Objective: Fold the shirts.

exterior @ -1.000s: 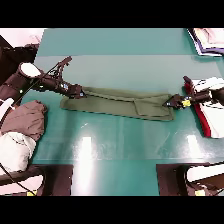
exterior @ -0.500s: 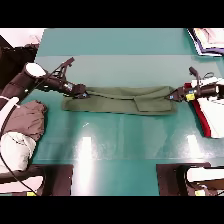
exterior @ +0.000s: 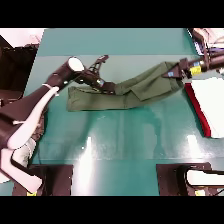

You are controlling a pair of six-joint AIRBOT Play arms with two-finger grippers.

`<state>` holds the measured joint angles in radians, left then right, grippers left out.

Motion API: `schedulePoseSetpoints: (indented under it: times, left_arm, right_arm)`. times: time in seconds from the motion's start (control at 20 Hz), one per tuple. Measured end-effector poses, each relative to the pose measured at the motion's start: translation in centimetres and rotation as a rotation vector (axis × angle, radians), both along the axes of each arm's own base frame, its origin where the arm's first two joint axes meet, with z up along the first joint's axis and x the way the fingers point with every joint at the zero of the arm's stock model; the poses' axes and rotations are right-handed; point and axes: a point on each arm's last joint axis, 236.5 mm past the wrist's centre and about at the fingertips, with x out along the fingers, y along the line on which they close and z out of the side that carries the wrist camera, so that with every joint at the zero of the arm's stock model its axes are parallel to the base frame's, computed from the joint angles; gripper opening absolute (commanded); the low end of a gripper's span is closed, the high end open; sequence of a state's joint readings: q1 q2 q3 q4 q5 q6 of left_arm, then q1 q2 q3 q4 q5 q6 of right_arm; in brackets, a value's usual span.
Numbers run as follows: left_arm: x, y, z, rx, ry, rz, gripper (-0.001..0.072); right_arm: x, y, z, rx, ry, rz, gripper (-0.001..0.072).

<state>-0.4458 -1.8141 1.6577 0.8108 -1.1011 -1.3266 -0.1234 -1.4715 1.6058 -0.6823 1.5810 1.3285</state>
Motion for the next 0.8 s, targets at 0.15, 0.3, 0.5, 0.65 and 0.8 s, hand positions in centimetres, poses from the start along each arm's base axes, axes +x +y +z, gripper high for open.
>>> schedulePoseSetpoints:
  times: [0.15,0.3,0.5,0.65,0.8]
  left_arm:
    - [1.4,-1.8,-1.8,-0.002,0.008,0.004,0.0024]
    - [2.2,-2.3,-3.1,0.012,0.003,0.01,0.0024]
    - [3.1,-0.7,-4.1,0.049,0.01,0.014,0.0023]
    - [3.5,2.7,-3.6,0.096,0.031,0.006,0.0023]
    - [4.3,7.8,-1.0,0.172,-0.004,0.018,0.0024]
  right_arm:
    - [0.2,4.2,2.8,0.002,-0.035,0.071,0.0016]
    - [0.3,8.1,4.1,0.007,-0.054,0.144,0.0016]
    - [0.3,12.1,4.2,0.018,-0.062,0.205,0.0016]
    - [0.5,13.9,3.2,0.025,-0.047,0.211,0.0016]
    - [0.7,15.3,2.2,0.012,-0.055,0.207,0.0016]
